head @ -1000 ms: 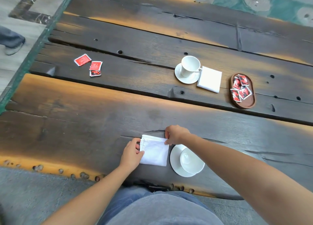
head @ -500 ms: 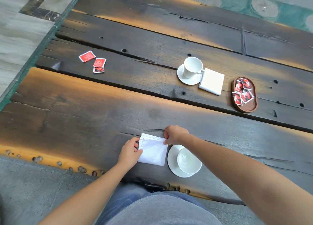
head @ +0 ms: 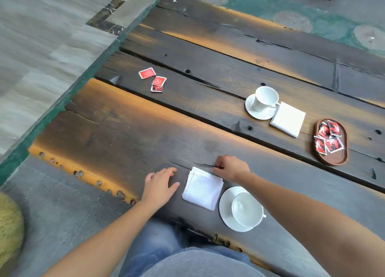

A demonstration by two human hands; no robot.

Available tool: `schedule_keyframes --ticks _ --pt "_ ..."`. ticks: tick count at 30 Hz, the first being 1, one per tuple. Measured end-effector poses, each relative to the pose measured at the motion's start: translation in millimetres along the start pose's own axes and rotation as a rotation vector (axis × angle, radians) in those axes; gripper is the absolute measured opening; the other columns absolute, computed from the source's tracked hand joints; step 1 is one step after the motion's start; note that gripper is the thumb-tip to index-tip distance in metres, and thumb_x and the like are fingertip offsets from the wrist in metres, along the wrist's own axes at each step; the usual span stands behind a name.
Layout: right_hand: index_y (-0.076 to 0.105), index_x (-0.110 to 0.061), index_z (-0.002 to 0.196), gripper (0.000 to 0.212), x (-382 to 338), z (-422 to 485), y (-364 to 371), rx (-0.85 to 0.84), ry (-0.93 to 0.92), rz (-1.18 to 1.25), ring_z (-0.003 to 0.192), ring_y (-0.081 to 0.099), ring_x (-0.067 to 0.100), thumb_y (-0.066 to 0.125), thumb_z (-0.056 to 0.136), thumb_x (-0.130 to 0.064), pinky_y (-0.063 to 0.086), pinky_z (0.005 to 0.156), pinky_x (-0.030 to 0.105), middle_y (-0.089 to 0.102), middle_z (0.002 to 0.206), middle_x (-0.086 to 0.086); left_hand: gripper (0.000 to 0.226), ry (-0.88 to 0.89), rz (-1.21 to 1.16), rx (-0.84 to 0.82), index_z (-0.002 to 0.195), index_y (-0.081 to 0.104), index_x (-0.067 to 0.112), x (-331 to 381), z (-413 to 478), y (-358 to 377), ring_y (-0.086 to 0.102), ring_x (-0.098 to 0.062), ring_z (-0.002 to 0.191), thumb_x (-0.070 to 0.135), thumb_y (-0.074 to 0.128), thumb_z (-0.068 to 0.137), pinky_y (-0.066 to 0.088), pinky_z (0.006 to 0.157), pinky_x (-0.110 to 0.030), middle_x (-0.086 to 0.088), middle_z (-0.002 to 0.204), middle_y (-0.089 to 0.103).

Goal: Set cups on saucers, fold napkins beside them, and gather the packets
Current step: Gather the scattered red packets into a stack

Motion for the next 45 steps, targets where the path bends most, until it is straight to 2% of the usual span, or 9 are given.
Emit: schedule_keyframes --ticks 2,4,7,11,24,30,34,39,45 --pt "0.056 -0.027 0.097 0.023 -12.6 2.8 -7.2 0.02 -0.048 -0.027 0.097 0.06 0.023 0.052 0.086 -0.047 0.038 0.066 0.028 0.057 0.102 -0.004 0.045 0.034 0.129 0.004 0.134 0.043 0.029 -1.2 8.1 -16.6 0.05 -0.012 0.12 0.039 0.051 0.091 0.018 0.112 -0.038 0.011 0.127 0.056" --pt "0.057 -0.027 0.104 0.025 -29.0 7.3 -17.4 0.052 -0.088 -0.046 0.102 0.059 0.023 0.051 0.088 -0.045 0.039 0.07 0.028 0.056 0.111 -0.003 0.047 0.064 0.191 0.003 0.136 0.04 0.03 -3.1 20.9 -34.9 0.047 -0.013 0.125 0.04 0.05 0.091 0.013 0.115 -0.039 0.01 0.131 0.054" --pt "0.055 -0.026 0.117 0.033 -56.8 17.9 -35.8 0.09 -0.121 -0.047 0.111 0.057 0.023 0.053 0.089 -0.044 0.044 0.081 0.033 0.054 0.127 -0.003 0.051 0.122 0.263 0.018 0.139 0.038 0.029 -5.4 47.0 -64.8 0.044 -0.014 0.128 0.04 0.05 0.091 0.012 0.116 -0.041 0.009 0.136 0.051" --pt "0.055 -0.024 0.121 0.038 -95.7 39.7 -66.6 0.138 -0.126 -0.048 0.116 0.055 0.024 0.057 0.088 -0.043 0.046 0.091 0.036 0.053 0.13 0.0 0.052 0.182 0.32 0.035 0.139 0.036 0.03 -11.6 86.5 -104.6 0.043 -0.014 0.13 0.042 0.05 0.091 0.014 0.116 -0.041 0.008 0.139 0.048" --pt "0.053 -0.025 0.121 0.04 -211.5 162.9 -128.8 0.174 -0.065 -0.034 0.115 0.055 0.022 0.059 0.087 -0.044 0.044 0.08 0.033 0.055 0.127 -0.001 0.054 0.238 0.37 0.064 0.136 0.04 0.028 -87.5 215.2 -212.1 0.045 -0.016 0.128 0.045 0.054 0.088 0.026 0.108 -0.035 0.005 0.137 0.052" --pt "0.053 -0.026 0.123 0.039 -237.2 225.6 -146.9 0.145 0.009 0.0 0.117 0.054 0.022 0.06 0.087 -0.039 0.046 0.087 0.037 0.055 0.13 -0.001 0.055 0.305 0.382 0.011 0.138 0.039 0.027 -106.5 272.7 -223.2 0.045 -0.017 0.129 0.045 0.053 0.088 0.027 0.11 -0.037 0.005 0.138 0.05" --pt "0.049 -0.024 0.126 0.043 -241.3 267.6 -161.9 0.164 0.09 0.096 0.119 0.052 0.023 0.061 0.087 -0.037 0.045 0.087 0.037 0.052 0.131 0.0 0.053 0.297 0.276 -0.003 0.137 0.04 0.026 -113.5 305.2 -219.7 0.045 -0.018 0.128 0.043 0.054 0.088 0.027 0.108 -0.037 0.004 0.136 0.052" --pt "0.038 -0.022 0.138 0.056 -248.3 308.8 -160.2 0.158 0.086 0.056 0.131 0.039 0.024 0.058 0.086 -0.029 0.045 0.092 0.043 0.042 0.141 0.002 0.052 0.269 0.17 -0.021 0.134 0.042 0.026 -113.6 332.2 -205.1 0.048 -0.017 0.124 0.042 0.057 0.087 0.024 0.11 -0.037 0.004 0.131 0.054" --pt "0.043 -0.02 0.13 0.047 -248.6 329.1 -147.5 0.172 0.06 -0.047 0.121 0.042 0.026 0.06 0.086 -0.025 0.047 0.082 0.042 0.044 0.127 0.005 0.052 0.259 0.107 -0.017 0.133 0.042 0.025 -115.2 349.1 -194.6 0.045 -0.017 0.127 0.041 0.058 0.087 0.022 0.113 -0.04 0.004 0.132 0.054"
Point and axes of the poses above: each hand's wrist, its own z-axis towards the middle knuckle, its own y-axis out of the palm, x = y × z, the point moved 8 cm from there along z, towards the middle knuckle
